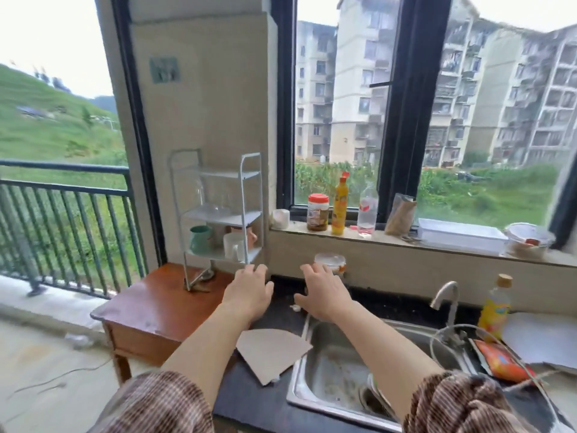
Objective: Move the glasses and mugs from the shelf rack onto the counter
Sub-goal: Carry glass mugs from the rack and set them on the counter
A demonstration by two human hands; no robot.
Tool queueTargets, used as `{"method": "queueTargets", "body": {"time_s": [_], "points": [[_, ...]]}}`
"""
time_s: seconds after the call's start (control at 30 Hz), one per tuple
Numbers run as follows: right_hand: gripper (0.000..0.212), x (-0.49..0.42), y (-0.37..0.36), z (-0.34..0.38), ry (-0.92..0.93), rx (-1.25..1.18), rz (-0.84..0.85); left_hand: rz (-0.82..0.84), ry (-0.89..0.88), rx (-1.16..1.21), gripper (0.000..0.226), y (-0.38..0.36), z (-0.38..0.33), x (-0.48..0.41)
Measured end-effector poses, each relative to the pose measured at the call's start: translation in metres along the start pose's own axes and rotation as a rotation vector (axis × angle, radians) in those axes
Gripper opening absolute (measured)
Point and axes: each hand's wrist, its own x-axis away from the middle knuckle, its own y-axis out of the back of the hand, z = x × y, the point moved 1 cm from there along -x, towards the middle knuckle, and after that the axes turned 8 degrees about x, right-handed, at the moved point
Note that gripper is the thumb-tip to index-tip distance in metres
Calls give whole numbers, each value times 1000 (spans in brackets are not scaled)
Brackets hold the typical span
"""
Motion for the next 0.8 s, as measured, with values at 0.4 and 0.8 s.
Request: {"method": "queueTargets", "body": {"time_s": [0.4,0.8], "points": [[67,-198,-21,102,110,-10,-24,-113,78,77,44,59,132,-154],[65,-383,-67,198,-48,-134,0,-79,6,221,50,88,271,-335]]}}
